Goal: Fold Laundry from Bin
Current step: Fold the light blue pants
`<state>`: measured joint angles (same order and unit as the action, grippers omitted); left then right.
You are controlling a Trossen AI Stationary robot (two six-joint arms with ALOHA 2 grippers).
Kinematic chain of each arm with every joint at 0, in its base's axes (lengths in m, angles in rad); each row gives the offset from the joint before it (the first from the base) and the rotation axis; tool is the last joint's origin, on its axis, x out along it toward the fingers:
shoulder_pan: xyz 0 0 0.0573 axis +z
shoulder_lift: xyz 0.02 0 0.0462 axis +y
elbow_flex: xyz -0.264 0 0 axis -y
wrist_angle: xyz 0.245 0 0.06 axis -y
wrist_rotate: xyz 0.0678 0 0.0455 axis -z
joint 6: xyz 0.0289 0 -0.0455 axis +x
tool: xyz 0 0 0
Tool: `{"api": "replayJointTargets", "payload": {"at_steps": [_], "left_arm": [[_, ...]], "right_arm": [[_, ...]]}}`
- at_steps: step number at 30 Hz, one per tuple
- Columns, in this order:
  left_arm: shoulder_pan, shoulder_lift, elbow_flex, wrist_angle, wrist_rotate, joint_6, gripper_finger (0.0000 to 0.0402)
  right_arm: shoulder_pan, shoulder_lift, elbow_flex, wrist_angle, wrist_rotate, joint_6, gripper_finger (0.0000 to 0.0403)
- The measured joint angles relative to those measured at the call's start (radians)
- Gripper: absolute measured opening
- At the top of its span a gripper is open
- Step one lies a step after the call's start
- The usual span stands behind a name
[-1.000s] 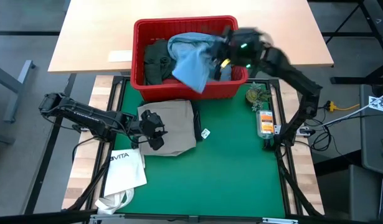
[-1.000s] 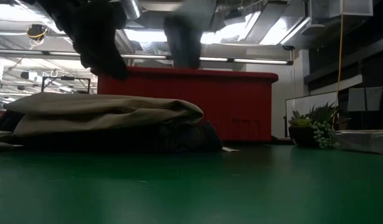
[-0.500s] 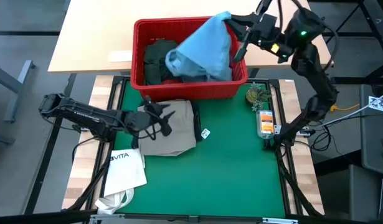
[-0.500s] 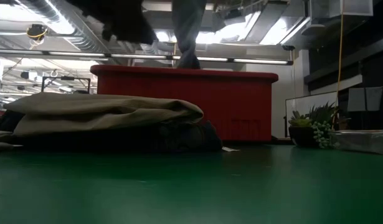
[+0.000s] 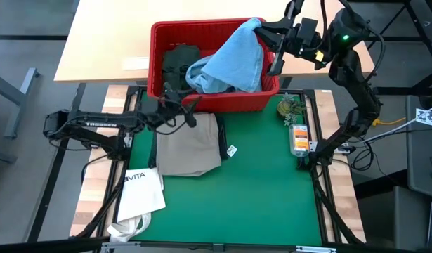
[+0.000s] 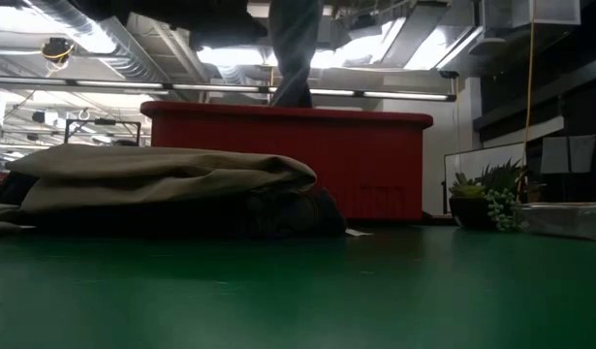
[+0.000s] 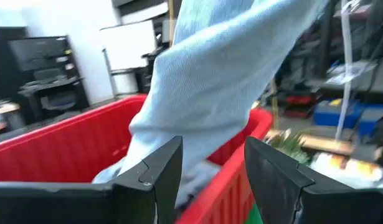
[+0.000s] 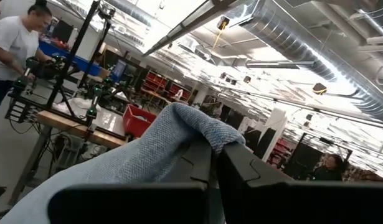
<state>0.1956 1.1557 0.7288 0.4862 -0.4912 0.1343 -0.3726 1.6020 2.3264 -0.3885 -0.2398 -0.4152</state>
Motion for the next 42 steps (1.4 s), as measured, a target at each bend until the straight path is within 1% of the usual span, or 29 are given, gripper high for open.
{"api": "replayJointTargets", "payload": {"at_steps": [4, 8, 11, 13, 15, 19, 24, 28, 35, 38, 40, 42], "left_arm": [[0.072, 0.05, 0.0, 0.039, 0.048, 0.013, 0.0167], [0.135, 0.118, 0.0, 0.049, 0.141, 0.09, 0.0167], [0.175, 0.177, 0.0, 0.112, 0.143, 0.093, 0.0167], [0.199, 0.21, 0.0, 0.17, 0.162, 0.081, 0.0167], [0.216, 0.241, 0.0, 0.217, 0.19, 0.081, 0.0167], [0.233, 0.296, 0.0, 0.316, 0.206, 0.081, 0.0167], [0.263, 0.352, 0.012, 0.36, 0.295, 0.105, 0.0167], [0.281, 0.406, 0.062, 0.362, 0.304, 0.104, 0.0167], [0.284, 0.491, 0.161, 0.357, 0.299, 0.105, 0.0166], [0.284, 0.508, 0.183, 0.351, 0.279, 0.104, 0.015], [0.284, 0.51, 0.188, 0.34, 0.269, 0.104, 0.0127], [0.284, 0.51, 0.19, 0.331, 0.268, 0.104, 0.0095]], "right_arm": [[0.0, 0.0, 0.0, 0.002, 0.0, 0.0, 0.0011], [0.0, 0.0, 0.0, 0.002, -0.001, 0.0, 0.0012], [0.0, 0.0, 0.0, 0.002, -0.01, 0.0, 0.0012], [0.0, 0.0, 0.0, -0.002, -0.016, 0.0, 0.0012], [0.0, 0.0, 0.0, -0.004, -0.016, 0.0, 0.0012], [0.0, 0.0, 0.0, -0.005, -0.016, -0.001, 0.0012], [0.0, 0.001, 0.0, -0.006, -0.025, -0.001, 0.0012], [0.0, 0.006, 0.0, -0.007, -0.062, -0.003, 0.0012], [0.0, 0.006, 0.0, -0.005, -0.068, -0.003, 0.0012], [0.0, 0.006, 0.0, -0.006, -0.068, -0.002, 0.0012], [0.0, 0.006, 0.0, -0.006, -0.068, -0.002, 0.0012], [0.0, 0.006, 0.0, -0.009, -0.068, -0.002, 0.0012]]}}
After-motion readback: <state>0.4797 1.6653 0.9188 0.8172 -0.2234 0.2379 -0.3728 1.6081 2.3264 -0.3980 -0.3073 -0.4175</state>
